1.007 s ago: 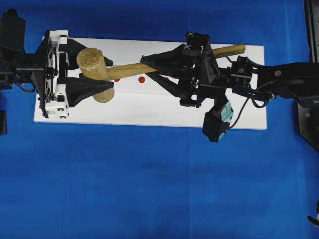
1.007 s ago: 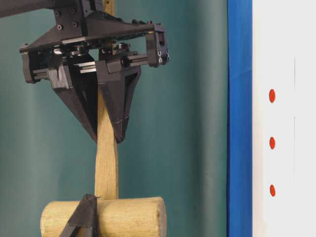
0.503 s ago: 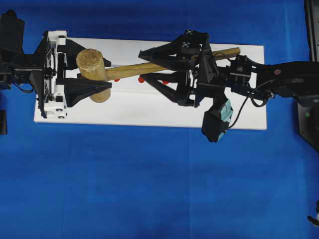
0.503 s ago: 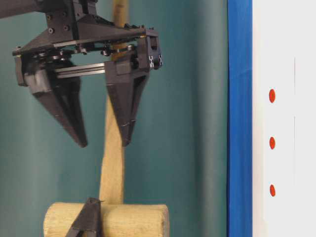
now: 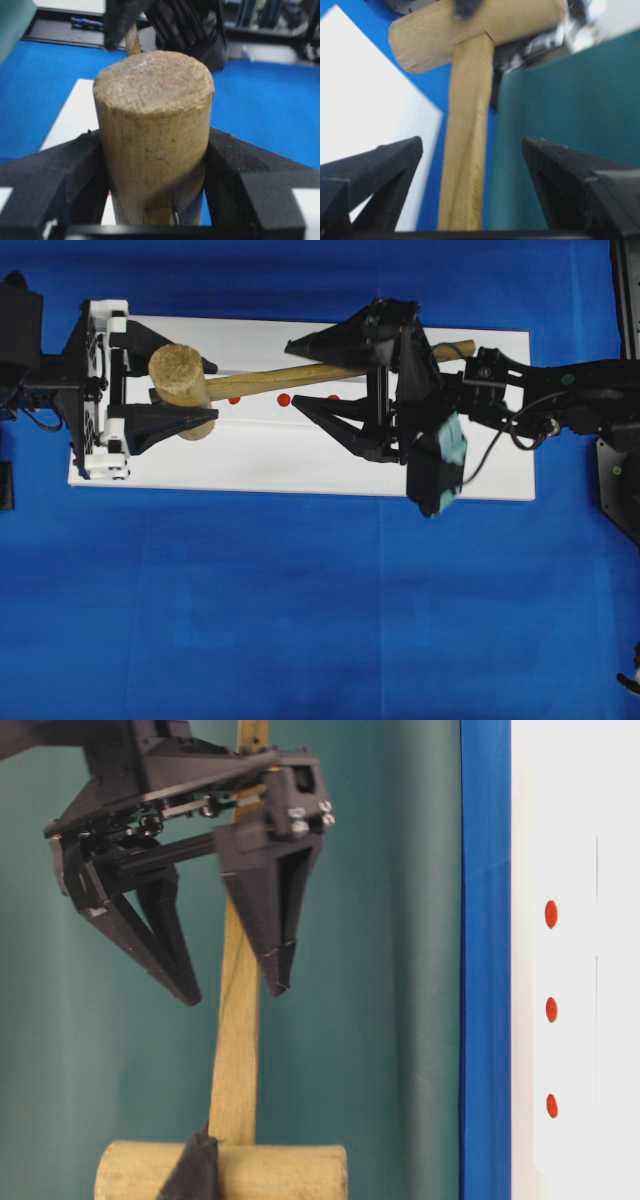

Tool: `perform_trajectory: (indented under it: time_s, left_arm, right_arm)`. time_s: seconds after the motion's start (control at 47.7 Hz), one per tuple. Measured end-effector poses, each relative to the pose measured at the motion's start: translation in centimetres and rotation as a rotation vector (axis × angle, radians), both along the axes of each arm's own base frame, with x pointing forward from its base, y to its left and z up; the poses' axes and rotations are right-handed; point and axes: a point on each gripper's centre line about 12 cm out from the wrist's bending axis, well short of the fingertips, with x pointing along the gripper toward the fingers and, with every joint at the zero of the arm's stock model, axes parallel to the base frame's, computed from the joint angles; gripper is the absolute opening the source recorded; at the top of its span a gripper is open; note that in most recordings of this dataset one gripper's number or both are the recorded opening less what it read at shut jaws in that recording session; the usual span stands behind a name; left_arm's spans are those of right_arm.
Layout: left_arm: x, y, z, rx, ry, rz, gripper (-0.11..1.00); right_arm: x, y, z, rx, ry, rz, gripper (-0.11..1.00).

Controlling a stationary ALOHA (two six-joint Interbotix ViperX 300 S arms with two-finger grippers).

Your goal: Hit the mark with a hammer.

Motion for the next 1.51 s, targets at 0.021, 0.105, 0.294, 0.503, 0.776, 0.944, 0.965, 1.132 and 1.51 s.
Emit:
perform_trajectory:
  time_s: [0.021,0.105,0.294,0.503,0.776,0.944,0.965,1.132,1.51]
  left_arm:
    - [-0.1,0.0,0.0,0.014,0.001,-0.003,0.45]
    - [-0.4,-0.4,0.2,0.071,-0.002,-0.019,0.45]
    - [-1.1,-1.0,0.5,0.128,-0.012,-0.043,0.45]
    - [-1.2,-1.1,0.6,0.134,-0.015,-0.046,0.45]
    - [-1.1,-1.1,0.6,0.135,-0.015,-0.047,0.45]
    - [-1.1,-1.1,0.5,0.134,-0.014,-0.047,0.45]
    - [-1.1,-1.1,0.5,0.134,-0.014,-0.047,0.45]
    - [-1.2,-1.1,0.5,0.138,-0.014,-0.049,0.45]
    - [-1.1,-1.1,0.5,0.130,-0.014,-0.049,0.45]
  right_arm:
    - [0.0,0.0,0.1,0.032,0.002,-0.008,0.96]
    - [-0.1,-0.2,0.5,0.154,0.013,-0.040,0.96]
    - [-0.3,-1.1,0.2,0.391,0.062,-0.102,0.96]
    - [-0.5,-1.4,-0.5,0.498,0.111,-0.112,0.94]
    - [-0.6,-1.2,-0.6,0.560,0.111,-0.126,0.65]
    - [-0.6,-0.9,-0.9,0.573,0.135,-0.108,0.16]
    - [-0.6,-0.8,-0.9,0.573,0.139,-0.103,0.12]
    - [-0.6,-0.6,-1.0,0.596,0.153,-0.094,0.02]
    - [-0.6,-0.5,-1.0,0.628,0.149,-0.102,0.02]
